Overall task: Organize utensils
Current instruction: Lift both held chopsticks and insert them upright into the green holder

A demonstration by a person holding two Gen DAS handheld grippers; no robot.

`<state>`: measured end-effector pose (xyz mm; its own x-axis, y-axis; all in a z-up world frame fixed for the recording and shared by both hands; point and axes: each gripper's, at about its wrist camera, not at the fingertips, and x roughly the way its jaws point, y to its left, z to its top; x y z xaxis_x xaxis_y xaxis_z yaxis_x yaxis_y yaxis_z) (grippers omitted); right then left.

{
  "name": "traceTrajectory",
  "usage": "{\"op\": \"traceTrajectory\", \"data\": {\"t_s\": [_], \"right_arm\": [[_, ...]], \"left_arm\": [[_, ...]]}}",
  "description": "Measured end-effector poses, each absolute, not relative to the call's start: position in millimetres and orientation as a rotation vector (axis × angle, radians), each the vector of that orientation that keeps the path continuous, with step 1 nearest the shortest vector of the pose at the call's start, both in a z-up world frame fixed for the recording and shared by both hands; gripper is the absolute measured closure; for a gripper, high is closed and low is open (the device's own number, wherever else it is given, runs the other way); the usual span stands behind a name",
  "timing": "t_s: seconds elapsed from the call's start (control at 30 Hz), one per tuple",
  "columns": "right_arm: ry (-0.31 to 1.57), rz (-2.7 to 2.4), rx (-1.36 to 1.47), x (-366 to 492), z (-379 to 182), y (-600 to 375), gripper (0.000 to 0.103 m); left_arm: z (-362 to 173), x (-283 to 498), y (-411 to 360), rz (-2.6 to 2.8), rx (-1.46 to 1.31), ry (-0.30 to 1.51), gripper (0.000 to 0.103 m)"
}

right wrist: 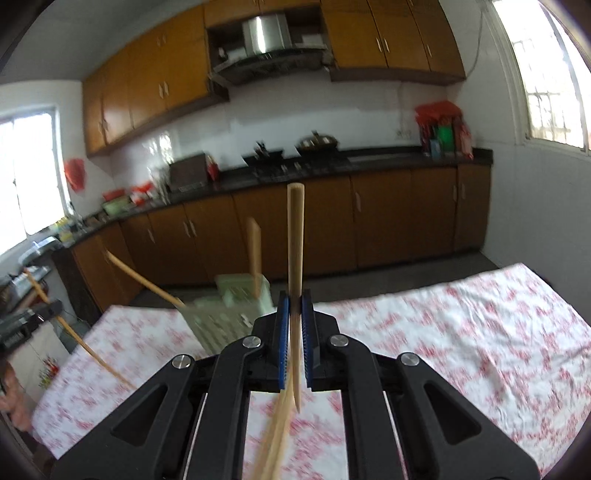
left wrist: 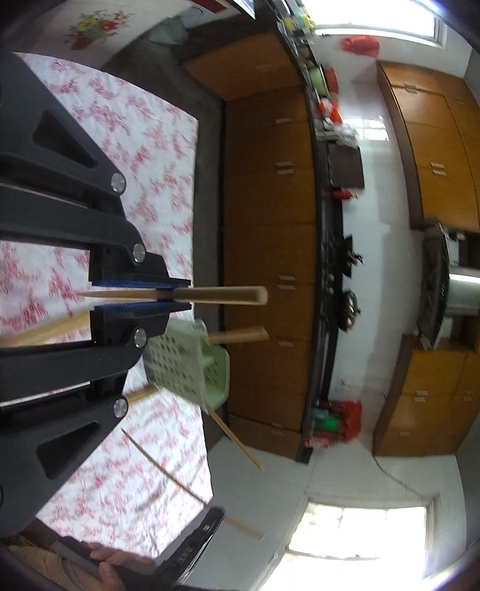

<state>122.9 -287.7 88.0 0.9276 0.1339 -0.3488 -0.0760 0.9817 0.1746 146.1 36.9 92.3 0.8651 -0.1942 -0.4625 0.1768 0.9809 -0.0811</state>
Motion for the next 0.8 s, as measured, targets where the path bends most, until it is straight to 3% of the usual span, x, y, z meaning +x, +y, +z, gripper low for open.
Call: {"op": "traceTrajectory", "data": {"t_s": [0.47, 0.63, 0.8], "right_arm": [[0.110, 0.189, 0.185, 148, 145, -257, 0.095], [0.096, 0.173, 0.178, 170, 135, -253, 0.095], [0.156, 0.170, 0.188, 190, 117, -248, 0.095]], "left_arm": [[175, 176, -12, -0.182, -0.140, 0.153, 0.095], [167, 204, -30, -0.162, -0.127, 0.119, 0.095], [133, 237, -39, -0.163, -0.139, 0.198, 0.095]]}}
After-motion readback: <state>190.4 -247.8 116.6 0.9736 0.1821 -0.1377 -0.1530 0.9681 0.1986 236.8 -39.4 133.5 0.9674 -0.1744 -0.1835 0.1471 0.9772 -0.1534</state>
